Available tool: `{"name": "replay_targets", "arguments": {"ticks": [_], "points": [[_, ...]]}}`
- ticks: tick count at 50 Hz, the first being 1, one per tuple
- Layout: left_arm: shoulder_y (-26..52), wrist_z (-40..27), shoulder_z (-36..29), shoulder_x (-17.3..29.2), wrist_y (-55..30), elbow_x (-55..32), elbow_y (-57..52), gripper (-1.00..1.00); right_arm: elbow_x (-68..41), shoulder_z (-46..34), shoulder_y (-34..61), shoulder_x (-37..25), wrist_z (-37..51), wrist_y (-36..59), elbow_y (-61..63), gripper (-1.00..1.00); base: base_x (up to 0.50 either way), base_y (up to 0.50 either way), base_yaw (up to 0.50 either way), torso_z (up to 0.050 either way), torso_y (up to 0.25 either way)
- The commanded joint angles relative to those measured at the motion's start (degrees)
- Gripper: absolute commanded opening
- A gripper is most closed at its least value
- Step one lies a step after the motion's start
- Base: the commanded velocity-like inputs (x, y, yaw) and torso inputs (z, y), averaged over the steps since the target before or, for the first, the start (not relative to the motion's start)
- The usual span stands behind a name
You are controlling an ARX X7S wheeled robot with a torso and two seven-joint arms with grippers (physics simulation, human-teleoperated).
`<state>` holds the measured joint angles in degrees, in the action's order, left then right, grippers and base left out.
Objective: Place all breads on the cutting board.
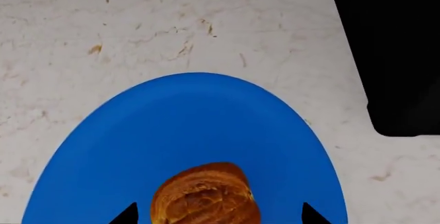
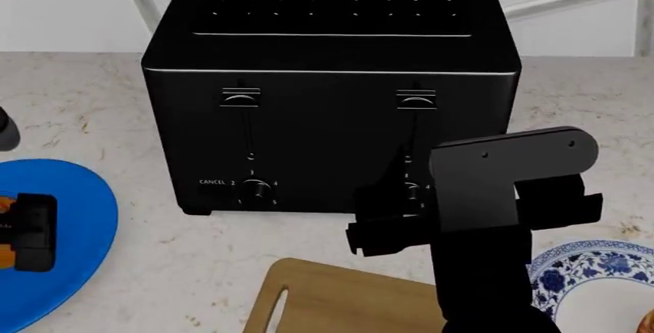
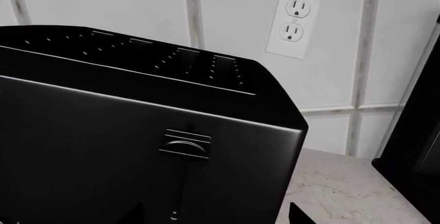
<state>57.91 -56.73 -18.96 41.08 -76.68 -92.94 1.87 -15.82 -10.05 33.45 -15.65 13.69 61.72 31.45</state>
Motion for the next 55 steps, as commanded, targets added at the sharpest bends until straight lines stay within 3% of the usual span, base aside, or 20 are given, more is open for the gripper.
{"name": "replay_targets", "arguments": {"ticks": [1,34,35,47,52,53,54,55], "points": [[-0.6,2.7,-1.3,0.2,1.3,3.0,1.2,1.00,-0.2,-0.1,0.0,-0.1,0.2,-0.1,-0.1,1.00,0.00,0.00,0.00,0.000,0.000],[-3.2,7.6,-4.0,0.6,4.2,7.1,2.7,1.00,-0.8,-1.1,0.7,-0.2,0.7,0.0,-0.4,1.00,0.00,0.00,0.00,0.000,0.000],[-3.3,7.7,-3.8,0.6,4.2,6.7,2.5,-1.00,-0.8,-1.2,0.8,-0.2,0.8,0.0,-0.4,1.00,0.00,0.00,0.00,0.000,0.000],[-2.5,3.2,-1.8,1.3,3.5,1.7,-1.0,-1.00,-1.1,-1.2,0.7,-0.3,1.0,0.2,-0.1,1.00,0.00,0.00,0.00,0.000,0.000],[1.0,-2.7,1.5,2.9,3.2,-5.9,-5.2,-1.00,-1.2,-1.1,0.8,-0.4,1.1,0.4,0.1,1.00,0.00,0.00,0.00,0.000,0.000],[-2.6,0.2,1.9,3.3,5.4,-2.1,-7.9,-1.00,-1.2,-1.1,0.8,-0.4,1.1,0.4,0.1,1.00,0.00,0.00,0.00,0.000,0.000],[1.2,-4.9,1.9,3.7,4.1,-7.1,-7.5,-1.00,-1.3,-1.1,0.7,-0.4,1.1,0.2,0.0,1.00,0.00,0.00,0.00,0.000,0.000],[2.8,-5.8,1.9,3.9,3.3,-8.7,-9.1,-1.00,-1.1,-1.2,0.4,-0.4,1.1,-0.3,-0.4,1.00,0.00,0.00,0.00,0.000,0.010]]}}
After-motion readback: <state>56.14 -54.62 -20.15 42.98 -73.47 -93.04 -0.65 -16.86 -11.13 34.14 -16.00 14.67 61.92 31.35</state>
